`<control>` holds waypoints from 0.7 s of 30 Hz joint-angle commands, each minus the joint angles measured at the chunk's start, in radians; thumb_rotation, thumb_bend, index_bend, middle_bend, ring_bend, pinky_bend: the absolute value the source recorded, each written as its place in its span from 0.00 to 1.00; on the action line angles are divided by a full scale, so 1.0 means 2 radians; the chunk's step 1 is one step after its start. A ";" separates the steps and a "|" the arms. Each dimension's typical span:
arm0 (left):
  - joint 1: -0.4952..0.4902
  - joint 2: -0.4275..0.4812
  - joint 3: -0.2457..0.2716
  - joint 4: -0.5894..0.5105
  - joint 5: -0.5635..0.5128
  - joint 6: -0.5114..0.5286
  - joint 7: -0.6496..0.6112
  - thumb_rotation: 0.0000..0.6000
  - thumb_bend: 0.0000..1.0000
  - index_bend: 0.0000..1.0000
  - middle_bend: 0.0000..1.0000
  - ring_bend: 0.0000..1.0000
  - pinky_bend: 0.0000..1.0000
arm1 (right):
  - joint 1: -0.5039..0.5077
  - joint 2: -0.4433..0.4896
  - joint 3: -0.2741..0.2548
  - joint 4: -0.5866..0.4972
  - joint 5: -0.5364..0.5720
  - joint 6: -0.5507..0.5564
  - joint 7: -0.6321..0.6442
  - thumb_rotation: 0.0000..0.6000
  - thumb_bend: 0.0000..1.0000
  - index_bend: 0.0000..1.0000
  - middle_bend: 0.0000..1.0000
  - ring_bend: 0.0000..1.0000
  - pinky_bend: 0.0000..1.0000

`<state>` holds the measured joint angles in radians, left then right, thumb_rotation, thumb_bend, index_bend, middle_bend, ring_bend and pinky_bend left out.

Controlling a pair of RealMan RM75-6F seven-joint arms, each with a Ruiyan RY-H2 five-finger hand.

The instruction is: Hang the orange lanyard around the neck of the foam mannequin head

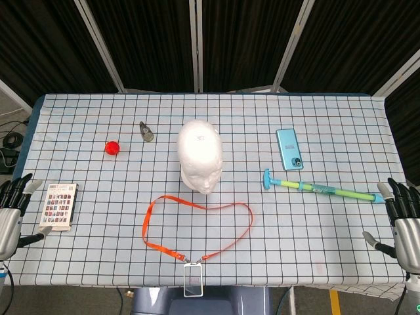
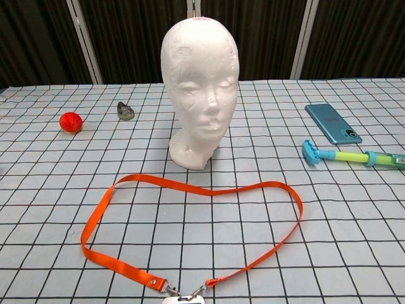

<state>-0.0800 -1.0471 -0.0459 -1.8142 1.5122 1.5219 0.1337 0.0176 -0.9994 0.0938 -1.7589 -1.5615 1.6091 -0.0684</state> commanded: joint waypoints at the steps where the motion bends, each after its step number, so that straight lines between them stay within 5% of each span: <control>1: 0.000 0.000 0.000 0.000 0.000 0.000 -0.001 1.00 0.00 0.00 0.00 0.00 0.00 | 0.000 0.000 -0.001 0.000 0.000 -0.001 0.000 1.00 0.00 0.02 0.00 0.00 0.00; 12: -0.002 -0.007 -0.003 0.006 0.000 0.001 0.004 1.00 0.00 0.00 0.00 0.00 0.00 | 0.021 -0.011 -0.012 0.002 0.003 -0.054 -0.006 1.00 0.00 0.06 0.00 0.00 0.00; 21: -0.014 -0.023 -0.017 0.024 -0.023 -0.013 0.014 1.00 0.00 0.00 0.00 0.00 0.00 | 0.149 -0.051 0.028 0.024 0.037 -0.227 -0.065 1.00 0.12 0.33 0.00 0.00 0.00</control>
<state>-0.1022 -1.0878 -0.0755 -1.7714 1.4725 1.5022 0.1558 0.2120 -1.0602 0.1116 -1.7251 -1.5321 1.2845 -0.1606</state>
